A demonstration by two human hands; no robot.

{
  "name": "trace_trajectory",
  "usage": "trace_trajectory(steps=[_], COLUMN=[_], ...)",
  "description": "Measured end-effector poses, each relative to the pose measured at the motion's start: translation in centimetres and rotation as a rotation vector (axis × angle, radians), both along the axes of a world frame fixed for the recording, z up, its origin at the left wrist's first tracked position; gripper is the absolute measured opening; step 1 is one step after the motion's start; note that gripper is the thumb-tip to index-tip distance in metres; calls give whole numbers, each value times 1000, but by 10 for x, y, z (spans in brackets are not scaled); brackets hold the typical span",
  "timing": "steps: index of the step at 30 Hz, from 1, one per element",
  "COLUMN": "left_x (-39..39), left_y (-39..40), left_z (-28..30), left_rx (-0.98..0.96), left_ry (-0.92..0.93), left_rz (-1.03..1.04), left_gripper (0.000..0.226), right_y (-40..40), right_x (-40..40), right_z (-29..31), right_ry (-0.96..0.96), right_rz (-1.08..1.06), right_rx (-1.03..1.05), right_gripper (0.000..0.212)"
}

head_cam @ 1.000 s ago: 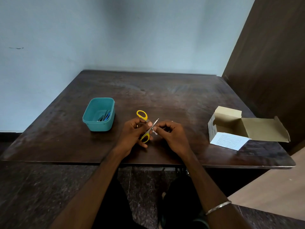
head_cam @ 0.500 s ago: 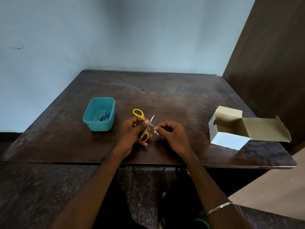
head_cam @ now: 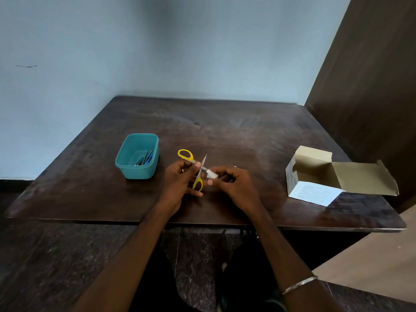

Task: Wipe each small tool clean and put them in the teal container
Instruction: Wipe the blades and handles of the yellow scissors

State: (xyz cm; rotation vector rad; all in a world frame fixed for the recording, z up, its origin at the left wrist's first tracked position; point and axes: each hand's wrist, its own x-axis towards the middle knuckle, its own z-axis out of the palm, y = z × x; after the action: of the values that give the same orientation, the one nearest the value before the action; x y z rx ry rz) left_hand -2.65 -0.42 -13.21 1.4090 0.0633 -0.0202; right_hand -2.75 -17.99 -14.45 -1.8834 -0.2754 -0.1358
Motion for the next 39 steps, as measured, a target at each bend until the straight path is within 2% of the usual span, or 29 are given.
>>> trace_trajectory(steps=[2,5,7,9,13,18,25,32,39], left_x=[1,0,0,1,2,0,-5,-9,-8], left_y=[0,-1,-1,-2,-3,-6,-6,-7,-4], left_z=[0,2,3,3,2,1,2,1,1], left_rx=[-12,-1,-25,-54,-69,-37,41,79,91], left_ry=[7,13,22,37,41,16,-25,-61,-84], left_rz=[9,-17,-4,28,64,100,4,-59,-83], left_gripper=[23,22,20,18,14,14,19,13,15], right_y=[1,-1,-1,-1,1,3,2,3,4], right_x=[1,4,3,-1,-7,-4,2,4,6], right_z=[-2,-5,-3,1,5,4,-1,-2,0], right_ry=[0,-22,-38,-61,-23,23,15,1,-34], right_rz=[3,-62,-112,-124,2,70,-49,-135,-157], right_rx=[-13,30,113,215,282,217,174,115,47], right_gripper=[28,12,6,10,7,8,6,8,11])
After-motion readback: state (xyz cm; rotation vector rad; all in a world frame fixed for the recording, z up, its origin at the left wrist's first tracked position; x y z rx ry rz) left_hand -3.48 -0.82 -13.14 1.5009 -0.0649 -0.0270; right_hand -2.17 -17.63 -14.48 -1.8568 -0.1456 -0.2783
